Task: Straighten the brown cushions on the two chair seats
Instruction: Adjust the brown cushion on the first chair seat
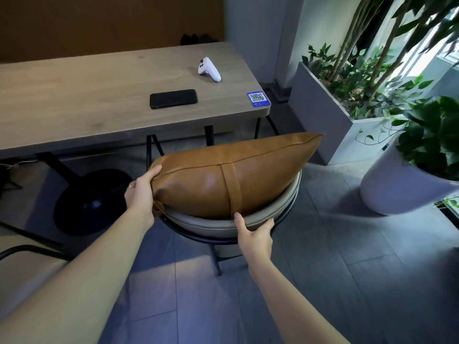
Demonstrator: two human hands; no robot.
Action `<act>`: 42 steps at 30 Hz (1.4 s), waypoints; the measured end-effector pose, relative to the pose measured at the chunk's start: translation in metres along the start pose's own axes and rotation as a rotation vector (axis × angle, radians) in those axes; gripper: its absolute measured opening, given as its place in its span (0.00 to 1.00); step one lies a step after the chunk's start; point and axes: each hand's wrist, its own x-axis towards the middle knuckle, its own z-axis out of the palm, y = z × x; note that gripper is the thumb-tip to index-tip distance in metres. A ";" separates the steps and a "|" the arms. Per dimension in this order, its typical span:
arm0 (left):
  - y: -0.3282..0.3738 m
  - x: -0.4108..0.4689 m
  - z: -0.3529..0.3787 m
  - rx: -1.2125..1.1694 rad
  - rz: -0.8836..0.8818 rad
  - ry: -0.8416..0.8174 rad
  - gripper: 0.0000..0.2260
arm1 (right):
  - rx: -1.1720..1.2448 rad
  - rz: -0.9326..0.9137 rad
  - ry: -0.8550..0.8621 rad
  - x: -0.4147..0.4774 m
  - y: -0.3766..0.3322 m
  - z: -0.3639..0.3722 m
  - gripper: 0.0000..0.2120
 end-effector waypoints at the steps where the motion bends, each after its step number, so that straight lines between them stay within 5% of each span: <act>1: 0.000 -0.001 -0.001 0.056 0.042 0.038 0.40 | -0.020 -0.003 -0.018 -0.002 -0.003 -0.003 0.55; 7: 0.023 -0.031 0.005 0.751 0.611 0.292 0.28 | -0.089 0.050 -0.159 0.009 -0.007 -0.045 0.44; 11: 0.023 -0.060 0.041 0.968 0.895 0.144 0.27 | -0.082 0.063 -0.138 0.017 -0.014 -0.080 0.48; 14: 0.014 -0.086 0.081 1.083 1.009 -0.011 0.28 | -0.065 0.048 -0.118 0.026 -0.031 -0.100 0.41; 17: 0.004 -0.107 0.125 1.174 1.038 -0.154 0.31 | -0.055 0.013 -0.132 0.044 -0.050 -0.114 0.38; 26: -0.005 -0.128 0.243 1.375 0.995 -0.314 0.45 | -0.058 0.031 -0.261 0.128 -0.081 -0.128 0.50; 29: -0.008 -0.125 0.271 1.442 1.000 -0.287 0.46 | -0.076 0.014 -0.305 0.153 -0.086 -0.126 0.41; 34: -0.007 -0.111 0.290 1.444 0.997 -0.207 0.39 | -0.086 -0.020 -0.295 0.169 -0.096 -0.128 0.27; 39: -0.016 -0.114 0.292 1.456 1.020 -0.157 0.32 | -0.123 -0.052 -0.318 0.168 -0.090 -0.127 0.37; 42: -0.021 -0.116 0.288 1.467 1.028 -0.128 0.29 | -0.153 -0.078 -0.325 0.163 -0.092 -0.127 0.31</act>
